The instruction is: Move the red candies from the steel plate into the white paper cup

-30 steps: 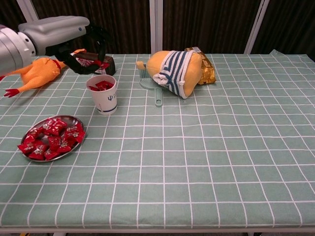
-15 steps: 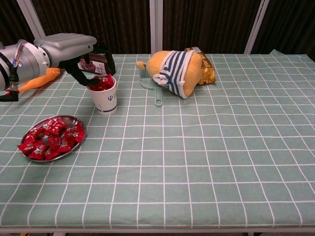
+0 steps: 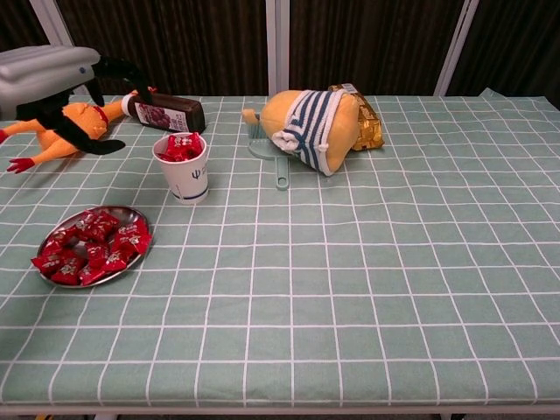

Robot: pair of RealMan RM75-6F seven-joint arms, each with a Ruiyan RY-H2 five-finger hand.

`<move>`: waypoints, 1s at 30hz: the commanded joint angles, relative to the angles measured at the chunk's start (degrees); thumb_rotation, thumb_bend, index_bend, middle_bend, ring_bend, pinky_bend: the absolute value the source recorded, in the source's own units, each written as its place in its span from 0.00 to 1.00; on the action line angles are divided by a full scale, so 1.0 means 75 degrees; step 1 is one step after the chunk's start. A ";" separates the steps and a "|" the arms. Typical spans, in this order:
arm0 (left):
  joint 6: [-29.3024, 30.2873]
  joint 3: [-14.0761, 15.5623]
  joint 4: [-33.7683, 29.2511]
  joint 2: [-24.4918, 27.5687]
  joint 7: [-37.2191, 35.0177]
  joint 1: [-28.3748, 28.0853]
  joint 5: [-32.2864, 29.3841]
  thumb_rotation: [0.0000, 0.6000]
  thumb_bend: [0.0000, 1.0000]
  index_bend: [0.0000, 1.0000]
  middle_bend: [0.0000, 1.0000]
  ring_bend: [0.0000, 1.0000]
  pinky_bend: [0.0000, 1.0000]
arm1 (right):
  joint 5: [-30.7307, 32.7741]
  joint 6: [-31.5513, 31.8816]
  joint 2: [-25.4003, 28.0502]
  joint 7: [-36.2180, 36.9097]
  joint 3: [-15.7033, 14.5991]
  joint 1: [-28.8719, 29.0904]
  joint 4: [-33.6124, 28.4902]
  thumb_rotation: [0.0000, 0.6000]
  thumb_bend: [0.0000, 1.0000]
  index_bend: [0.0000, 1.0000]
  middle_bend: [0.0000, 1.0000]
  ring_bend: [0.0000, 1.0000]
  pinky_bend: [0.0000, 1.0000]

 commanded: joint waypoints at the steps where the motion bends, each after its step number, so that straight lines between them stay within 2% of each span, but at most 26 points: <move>1: 0.0280 0.0313 -0.0159 0.0187 -0.0298 0.0358 0.0260 1.00 0.30 0.43 0.24 0.15 0.33 | -0.0011 0.0000 0.0001 -0.0004 0.0003 0.0008 -0.0016 1.00 0.21 0.08 0.20 0.00 0.15; 5: 0.0243 0.0610 -0.0072 0.0141 -0.0389 0.0572 0.0355 1.00 0.30 0.45 0.24 0.15 0.33 | -0.0046 -0.0003 -0.0004 -0.0035 -0.0003 0.0023 -0.0041 1.00 0.21 0.08 0.20 0.00 0.15; 10: -0.0285 0.0753 0.0351 -0.0157 -0.0323 0.0547 0.0101 1.00 0.31 0.46 0.24 0.15 0.33 | -0.0079 0.0006 -0.0001 -0.0046 -0.0013 0.0029 -0.0062 1.00 0.21 0.08 0.20 0.00 0.15; 17: -0.0912 0.0747 0.0972 -0.0586 -0.0074 0.0431 -0.0357 1.00 0.31 0.49 0.24 0.15 0.33 | -0.0070 0.0020 0.0017 -0.0061 -0.0019 0.0016 -0.0083 1.00 0.21 0.08 0.20 0.00 0.15; 21: -0.0985 0.0686 0.1305 -0.0794 0.0145 0.0442 -0.0615 1.00 0.31 0.49 0.24 0.15 0.33 | -0.0077 0.0035 0.0030 -0.0060 -0.0017 0.0016 -0.0090 1.00 0.21 0.08 0.20 0.00 0.15; 30: -0.1151 0.0631 0.1391 -0.0864 0.0207 0.0465 -0.0791 1.00 0.31 0.49 0.24 0.15 0.33 | -0.0078 0.0065 0.0035 -0.0064 -0.0022 -0.0002 -0.0098 1.00 0.21 0.08 0.20 0.00 0.15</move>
